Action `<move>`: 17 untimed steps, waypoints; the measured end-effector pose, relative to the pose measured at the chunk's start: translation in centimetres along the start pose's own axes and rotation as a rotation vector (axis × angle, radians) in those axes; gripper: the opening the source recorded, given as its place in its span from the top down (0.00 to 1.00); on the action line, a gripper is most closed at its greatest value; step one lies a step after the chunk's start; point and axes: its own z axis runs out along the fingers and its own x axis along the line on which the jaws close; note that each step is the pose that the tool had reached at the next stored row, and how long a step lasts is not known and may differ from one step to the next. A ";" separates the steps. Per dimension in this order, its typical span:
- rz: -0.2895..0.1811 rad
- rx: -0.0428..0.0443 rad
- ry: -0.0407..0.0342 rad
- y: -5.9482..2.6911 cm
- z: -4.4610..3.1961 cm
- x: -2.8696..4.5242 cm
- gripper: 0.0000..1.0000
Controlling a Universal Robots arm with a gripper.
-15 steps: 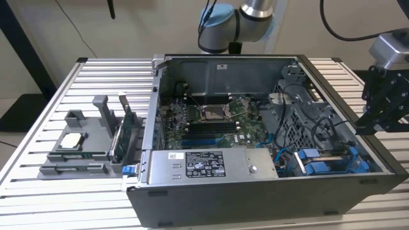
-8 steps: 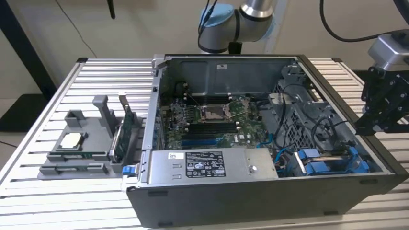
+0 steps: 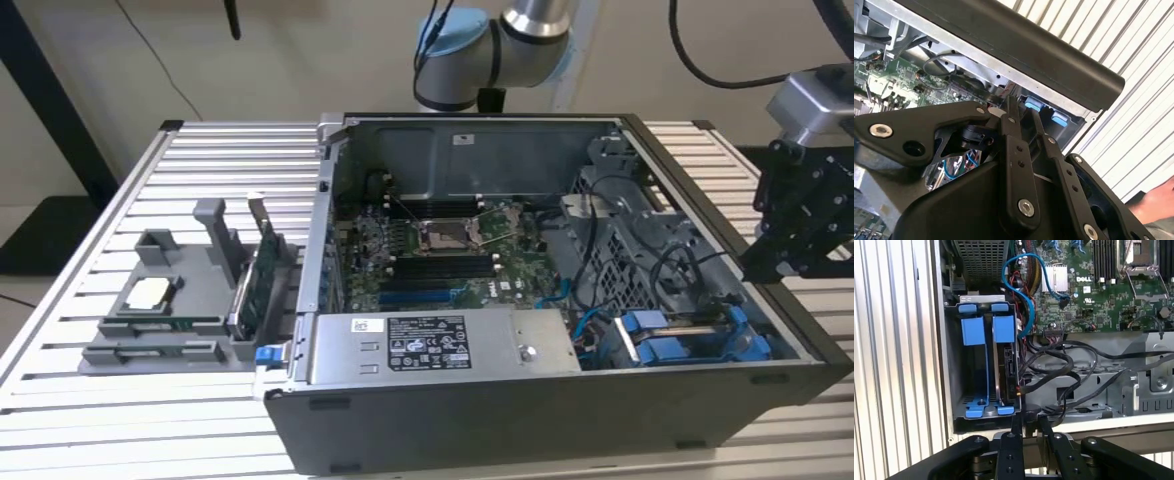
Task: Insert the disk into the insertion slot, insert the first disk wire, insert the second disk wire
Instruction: 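Insert the second disk wire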
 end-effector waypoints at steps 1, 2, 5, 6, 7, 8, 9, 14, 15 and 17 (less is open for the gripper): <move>0.004 -0.0003 0.0000 0.00 0.02 0.00 0.73; 0.013 0.0000 0.0000 0.00 0.08 0.01 0.73; 0.025 0.0014 -0.0001 -0.01 0.16 0.02 0.73; 0.025 0.0014 -0.0002 0.00 0.17 0.02 0.73; 0.025 0.0014 -0.0002 -0.01 0.17 0.02 0.73; 0.026 0.0014 -0.0002 0.00 0.17 0.02 0.73; 0.026 0.0014 -0.0001 0.00 0.16 0.02 0.75; 0.026 0.0014 -0.0001 0.00 0.17 0.02 0.82; 0.026 0.0014 -0.0001 0.00 0.17 0.02 0.82; 0.026 0.0011 -0.0002 0.00 0.16 0.02 0.82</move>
